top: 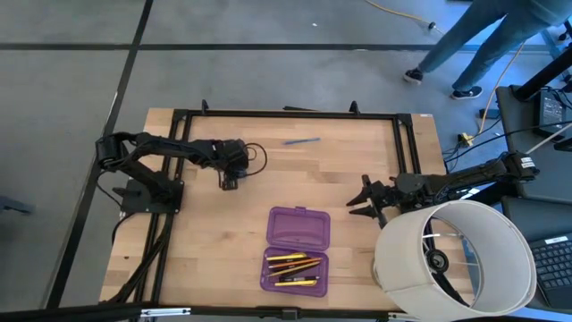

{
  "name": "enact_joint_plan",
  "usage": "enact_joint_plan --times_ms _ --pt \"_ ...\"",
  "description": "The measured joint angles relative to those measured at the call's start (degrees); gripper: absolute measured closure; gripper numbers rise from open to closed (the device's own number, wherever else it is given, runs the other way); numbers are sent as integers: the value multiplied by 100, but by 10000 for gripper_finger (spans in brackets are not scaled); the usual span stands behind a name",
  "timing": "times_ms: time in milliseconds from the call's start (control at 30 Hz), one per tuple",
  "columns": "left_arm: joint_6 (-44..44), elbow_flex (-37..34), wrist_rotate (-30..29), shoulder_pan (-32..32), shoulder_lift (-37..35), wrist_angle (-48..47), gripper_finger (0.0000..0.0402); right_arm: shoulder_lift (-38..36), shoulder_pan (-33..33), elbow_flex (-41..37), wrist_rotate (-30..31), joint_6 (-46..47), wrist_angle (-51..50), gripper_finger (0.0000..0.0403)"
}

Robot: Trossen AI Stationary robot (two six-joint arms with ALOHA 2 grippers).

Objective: Pick & place school supplies into a supply box
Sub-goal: Put the blue scissors into the violet supply box

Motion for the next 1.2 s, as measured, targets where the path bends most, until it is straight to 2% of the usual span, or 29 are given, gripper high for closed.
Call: enact_joint_plan --times_ms 167,367,567,833,1200 --pt "-68 0 28 -72 4 -14 246 0 0 0 357 177 -227 272" --pt "-450 0 114 -77 4 -39 268 0 0 0 362 333 -219 272" --pt "-473 0 793 -40 22 -48 289 0 0 0 360 341 -212 272" --pt "-405 15 800 -48 140 -74 328 0 0 0 357 342 -210 272" --pt "-840 34 1113 -70 -14 -110 331 0 0 0 357 340 -208 272"
